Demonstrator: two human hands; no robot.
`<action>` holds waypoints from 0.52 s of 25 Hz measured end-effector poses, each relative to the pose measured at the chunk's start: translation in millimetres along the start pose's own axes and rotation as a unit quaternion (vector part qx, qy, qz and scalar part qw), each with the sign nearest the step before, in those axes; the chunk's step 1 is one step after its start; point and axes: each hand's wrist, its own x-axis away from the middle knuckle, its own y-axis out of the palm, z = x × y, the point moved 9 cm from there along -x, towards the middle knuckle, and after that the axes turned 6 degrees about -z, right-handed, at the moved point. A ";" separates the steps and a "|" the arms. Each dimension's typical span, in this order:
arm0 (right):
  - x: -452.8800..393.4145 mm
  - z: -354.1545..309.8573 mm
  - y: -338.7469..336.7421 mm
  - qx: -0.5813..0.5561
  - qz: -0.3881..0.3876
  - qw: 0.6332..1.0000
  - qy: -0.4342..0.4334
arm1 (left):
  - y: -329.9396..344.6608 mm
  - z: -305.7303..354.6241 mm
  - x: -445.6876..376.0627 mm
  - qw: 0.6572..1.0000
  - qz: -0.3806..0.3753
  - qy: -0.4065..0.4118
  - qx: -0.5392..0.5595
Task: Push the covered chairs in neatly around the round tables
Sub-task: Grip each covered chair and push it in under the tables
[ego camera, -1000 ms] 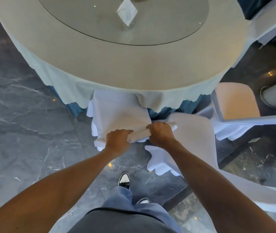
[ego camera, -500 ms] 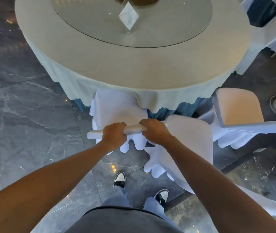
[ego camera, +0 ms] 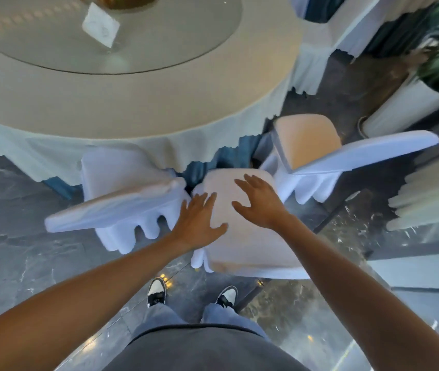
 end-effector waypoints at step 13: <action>176.8 125.4 49.6 -0.068 -0.075 0.994 0.038 | 132.2 115.4 7.9 0.950 -0.292 0.083 -0.076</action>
